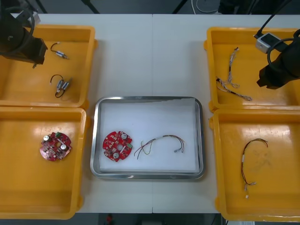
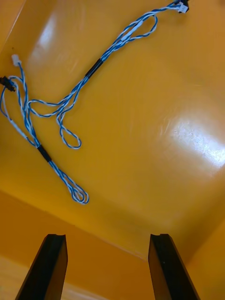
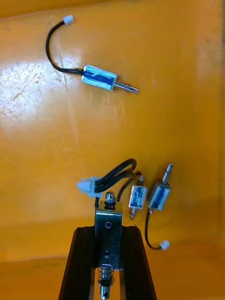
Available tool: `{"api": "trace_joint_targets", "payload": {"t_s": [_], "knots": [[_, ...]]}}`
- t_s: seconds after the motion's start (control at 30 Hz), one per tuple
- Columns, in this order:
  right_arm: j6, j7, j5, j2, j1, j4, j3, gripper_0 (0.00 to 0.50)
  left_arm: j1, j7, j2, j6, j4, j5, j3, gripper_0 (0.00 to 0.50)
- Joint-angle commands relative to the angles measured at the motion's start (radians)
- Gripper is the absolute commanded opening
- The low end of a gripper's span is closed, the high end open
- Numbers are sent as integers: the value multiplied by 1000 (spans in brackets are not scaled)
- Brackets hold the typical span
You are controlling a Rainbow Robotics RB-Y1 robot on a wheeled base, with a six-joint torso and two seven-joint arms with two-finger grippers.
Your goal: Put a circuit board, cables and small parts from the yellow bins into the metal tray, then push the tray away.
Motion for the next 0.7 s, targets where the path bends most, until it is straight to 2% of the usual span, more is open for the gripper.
{"api": "trace_joint_targets", "payload": {"t_s": [0.03, 0.3, 0.57, 0.7], "knots": [[-63, 27, 10, 6, -54, 38, 33, 500, 14, 161, 22, 105, -199, -14, 22, 0], [-168, 29, 5, 15, -54, 100, 111, 500, 93, 368, -20, 269, -492, 18, -4, 0], [-214, 32, 10, 20, -52, 120, 188, 500, 129, 635, -62, 273, -691, 124, -105, 0], [-218, 66, -1, 23, -52, 136, 191, 500, 139, 687, -82, 273, -728, 136, -172, 0]]}}
